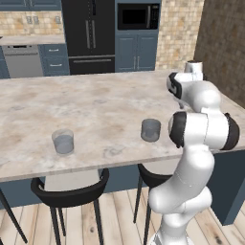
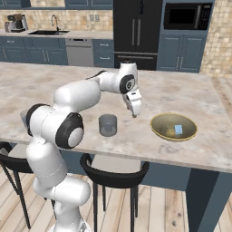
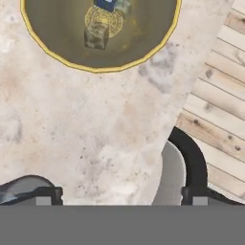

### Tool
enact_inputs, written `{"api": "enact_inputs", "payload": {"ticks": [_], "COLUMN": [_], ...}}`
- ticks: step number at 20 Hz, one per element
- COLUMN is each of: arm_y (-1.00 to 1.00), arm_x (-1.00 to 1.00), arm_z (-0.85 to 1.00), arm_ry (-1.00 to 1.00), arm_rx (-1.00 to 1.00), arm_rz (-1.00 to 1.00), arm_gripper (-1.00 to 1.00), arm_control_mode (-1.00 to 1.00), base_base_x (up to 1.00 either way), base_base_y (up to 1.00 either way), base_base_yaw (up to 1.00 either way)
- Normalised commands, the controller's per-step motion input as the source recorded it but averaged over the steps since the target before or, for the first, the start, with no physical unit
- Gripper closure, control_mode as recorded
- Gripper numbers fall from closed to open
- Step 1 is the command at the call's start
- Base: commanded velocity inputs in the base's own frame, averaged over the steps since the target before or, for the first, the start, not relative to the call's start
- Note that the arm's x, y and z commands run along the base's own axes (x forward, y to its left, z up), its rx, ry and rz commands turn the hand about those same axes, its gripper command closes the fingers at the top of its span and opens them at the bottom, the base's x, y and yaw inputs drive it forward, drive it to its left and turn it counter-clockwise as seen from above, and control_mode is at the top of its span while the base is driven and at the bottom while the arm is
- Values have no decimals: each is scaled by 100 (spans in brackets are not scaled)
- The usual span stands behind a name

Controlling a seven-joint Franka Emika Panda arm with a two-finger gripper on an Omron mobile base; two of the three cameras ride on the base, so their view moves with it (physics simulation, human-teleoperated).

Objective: There are four ice cubes in the ice bowl. Place two ice cubes in each glass of water.

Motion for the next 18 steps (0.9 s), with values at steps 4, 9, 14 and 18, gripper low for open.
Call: {"api": "enact_inputs", "payload": {"ticks": [4,9,14,18], "arm_y": [-100,-88,-49,-56], "arm_x": [-37,13,47,78], "arm_z": [-7,-6,-12,-22], "arm_ry": [0,0,8,12], "arm_rx": [-19,-2,1,0], "arm_rz": [9,5,8,2], "arm_gripper": [-100,-100,-100,-100], "arm_control_mode": [-100,-100,-100,-100], "base_base_x": [0,0,0,0], "base_base_y": [0,0,0,0], "base_base_yaw": [0,0,0,0]}}
